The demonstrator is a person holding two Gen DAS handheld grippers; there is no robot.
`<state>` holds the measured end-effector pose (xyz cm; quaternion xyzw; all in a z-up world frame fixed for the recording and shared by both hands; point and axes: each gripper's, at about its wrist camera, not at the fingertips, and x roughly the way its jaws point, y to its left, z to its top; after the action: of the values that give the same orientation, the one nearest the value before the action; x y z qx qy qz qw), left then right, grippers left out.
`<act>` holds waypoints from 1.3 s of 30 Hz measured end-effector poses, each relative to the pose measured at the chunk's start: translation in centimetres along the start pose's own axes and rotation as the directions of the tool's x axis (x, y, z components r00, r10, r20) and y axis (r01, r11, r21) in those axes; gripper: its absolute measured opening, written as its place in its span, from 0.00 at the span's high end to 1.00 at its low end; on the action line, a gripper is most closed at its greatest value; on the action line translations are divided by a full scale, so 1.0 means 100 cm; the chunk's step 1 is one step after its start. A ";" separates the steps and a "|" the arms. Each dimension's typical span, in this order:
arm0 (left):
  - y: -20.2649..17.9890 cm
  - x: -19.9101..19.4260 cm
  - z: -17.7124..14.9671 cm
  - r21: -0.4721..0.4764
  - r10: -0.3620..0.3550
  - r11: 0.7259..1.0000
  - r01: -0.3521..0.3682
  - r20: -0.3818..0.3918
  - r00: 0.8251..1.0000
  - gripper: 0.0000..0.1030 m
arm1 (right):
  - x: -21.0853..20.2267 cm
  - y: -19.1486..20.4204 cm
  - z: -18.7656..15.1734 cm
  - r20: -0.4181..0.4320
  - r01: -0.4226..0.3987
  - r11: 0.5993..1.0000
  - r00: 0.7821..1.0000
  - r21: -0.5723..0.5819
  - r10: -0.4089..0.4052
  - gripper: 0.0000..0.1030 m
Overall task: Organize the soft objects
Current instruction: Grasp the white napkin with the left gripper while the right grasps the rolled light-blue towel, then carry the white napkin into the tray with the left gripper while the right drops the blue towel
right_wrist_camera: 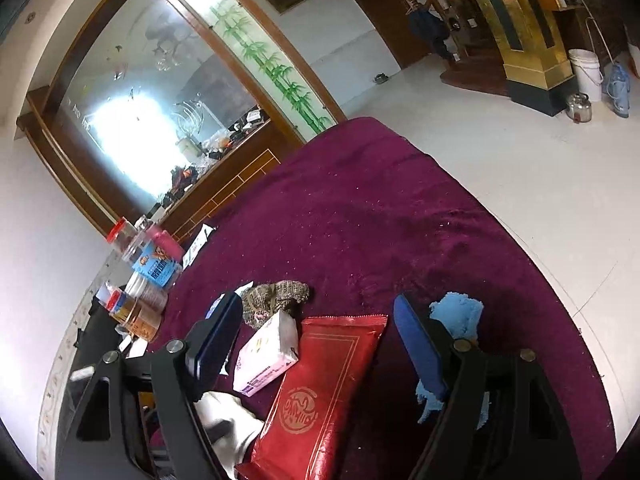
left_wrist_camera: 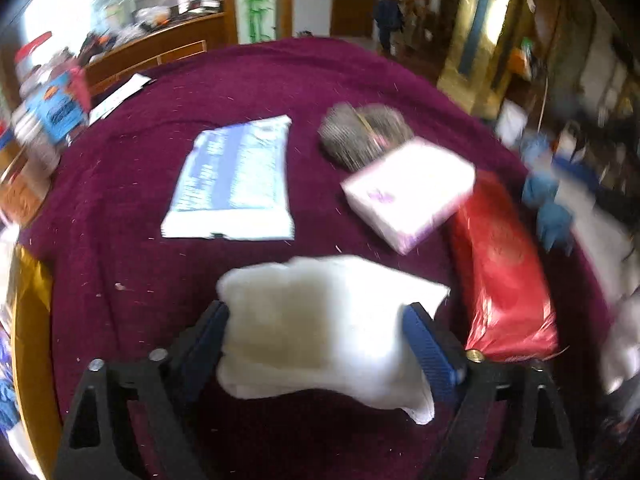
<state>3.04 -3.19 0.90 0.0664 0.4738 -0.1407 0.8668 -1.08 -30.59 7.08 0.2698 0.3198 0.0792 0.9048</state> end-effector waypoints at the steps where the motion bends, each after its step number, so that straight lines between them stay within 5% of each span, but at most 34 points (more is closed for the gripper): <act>1: -0.005 0.001 -0.002 0.024 0.025 0.999 -0.026 0.020 0.999 0.07 | -0.001 0.001 0.000 0.005 0.007 1.000 1.000 -0.006 -0.007 0.25; 4: -0.001 0.001 -0.002 0.028 0.012 1.000 -0.013 0.032 0.999 0.08 | -0.013 -0.005 0.005 0.059 0.038 0.999 0.997 0.009 -0.039 0.23; 6: 0.007 -0.004 0.000 0.011 -0.001 1.000 0.001 0.036 0.999 0.34 | -0.021 -0.019 0.009 0.095 0.048 0.997 0.994 0.062 -0.054 0.20; 7: 0.014 -0.008 0.000 -0.002 -0.017 1.000 0.017 0.034 0.999 0.62 | -0.024 -0.028 0.011 0.104 0.052 0.994 0.993 0.099 -0.062 0.20; 8: 0.021 -0.013 -0.001 -0.032 -0.065 0.997 0.066 0.031 0.997 0.73 | -0.027 -0.037 0.012 0.109 0.052 0.989 0.992 0.136 -0.067 0.20; 14: 0.036 -0.054 -0.017 -0.089 -0.189 0.976 0.197 0.096 0.977 0.75 | -0.017 -0.076 0.008 0.036 0.076 0.947 0.995 0.312 -0.092 0.20; 21: 0.040 -0.083 -0.030 -0.130 -0.273 0.948 0.290 0.138 0.952 0.75 | 0.014 -0.048 -0.003 -0.101 0.236 0.961 0.970 0.146 -0.223 0.20; 25: 0.041 -0.099 -0.033 -0.145 -0.285 0.939 0.311 0.177 0.942 0.75 | 0.025 -0.025 -0.010 -0.112 0.349 0.937 0.931 -0.006 -0.348 0.38; 28: 0.052 -0.115 -0.041 -0.169 -0.292 0.930 0.327 0.206 0.934 0.75 | 0.035 -0.011 -0.017 -0.106 0.431 0.895 0.890 -0.115 -0.443 0.65; 31: 0.072 -0.136 -0.054 -0.206 -0.288 0.918 0.339 0.241 0.927 0.75 | 0.041 -0.013 -0.020 -0.127 0.463 0.877 0.869 -0.128 -0.477 0.73; 39: 0.162 -0.205 -0.111 -0.352 -0.114 0.903 0.245 0.355 0.928 0.74 | 0.022 -0.027 -0.012 -0.083 0.344 0.939 0.936 0.013 -0.342 0.74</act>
<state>-11.38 18.72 11.83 -0.1764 0.3466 -0.1328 0.9117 -0.12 -31.67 3.67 0.2188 0.3987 -0.0733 0.8876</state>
